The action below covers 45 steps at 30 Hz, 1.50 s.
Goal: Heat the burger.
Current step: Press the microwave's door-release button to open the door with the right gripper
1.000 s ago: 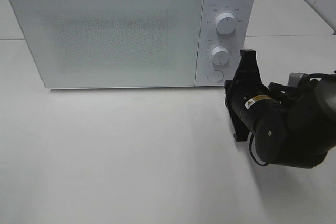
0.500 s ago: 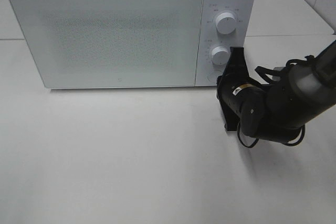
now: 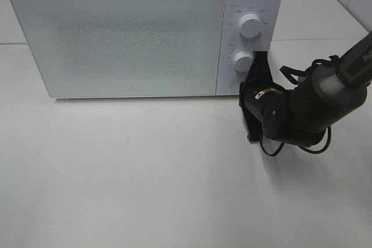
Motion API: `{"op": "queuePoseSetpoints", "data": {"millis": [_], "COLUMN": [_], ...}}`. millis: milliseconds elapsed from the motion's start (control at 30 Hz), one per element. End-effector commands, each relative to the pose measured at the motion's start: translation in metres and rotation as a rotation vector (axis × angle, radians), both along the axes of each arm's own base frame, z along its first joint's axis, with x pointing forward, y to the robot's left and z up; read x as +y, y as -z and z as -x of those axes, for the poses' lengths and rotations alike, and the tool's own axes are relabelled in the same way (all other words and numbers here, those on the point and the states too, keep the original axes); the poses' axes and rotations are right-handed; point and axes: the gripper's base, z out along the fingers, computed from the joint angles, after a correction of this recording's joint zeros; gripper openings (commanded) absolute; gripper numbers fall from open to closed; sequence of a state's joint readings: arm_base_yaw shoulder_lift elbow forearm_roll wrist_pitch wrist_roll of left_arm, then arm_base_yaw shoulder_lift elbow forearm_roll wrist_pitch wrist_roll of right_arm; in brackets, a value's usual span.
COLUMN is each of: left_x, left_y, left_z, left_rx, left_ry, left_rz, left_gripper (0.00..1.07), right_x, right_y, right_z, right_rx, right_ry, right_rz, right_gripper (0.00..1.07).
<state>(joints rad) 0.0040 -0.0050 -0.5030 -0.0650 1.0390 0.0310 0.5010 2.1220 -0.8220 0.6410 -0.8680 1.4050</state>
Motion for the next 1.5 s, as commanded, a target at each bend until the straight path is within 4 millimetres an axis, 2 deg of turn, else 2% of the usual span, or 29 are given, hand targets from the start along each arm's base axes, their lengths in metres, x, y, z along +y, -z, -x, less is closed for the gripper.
{"op": "queuePoseSetpoints", "data": {"millis": [33, 667, 933, 1100, 1200, 1500], "left_x": [0.0, 0.0, 0.0, 0.0, 0.0, 0.0], "left_y": [0.001, 0.001, 0.001, 0.001, 0.001, 0.001], "left_z": [0.002, 0.002, 0.002, 0.002, 0.002, 0.002], "left_rx": [-0.017, -0.017, -0.017, -0.017, -0.017, -0.017], "left_ry": [-0.004, -0.004, -0.004, -0.004, -0.004, -0.004], "left_rz": [0.011, 0.011, 0.011, 0.011, 0.011, 0.011], "left_gripper": [1.0, 1.0, 1.0, 1.0, 1.0, 1.0], "right_x": [0.0, 0.003, 0.007, 0.008, 0.01, 0.012], "right_y": [-0.006, -0.018, -0.023, -0.035, -0.041, -0.04], "right_z": [-0.007, -0.011, -0.025, -0.041, -0.047, -0.048], "right_rx": [-0.039, -0.112, -0.178, -0.357, -0.408, -0.397], "right_ry": [-0.001, 0.001, 0.018, 0.074, 0.079, 0.068], "right_rz": [0.001, -0.034, -0.031, 0.014, 0.031, 0.035], "right_gripper": [0.0, 0.0, 0.0, 0.0, 0.0, 0.0]}}
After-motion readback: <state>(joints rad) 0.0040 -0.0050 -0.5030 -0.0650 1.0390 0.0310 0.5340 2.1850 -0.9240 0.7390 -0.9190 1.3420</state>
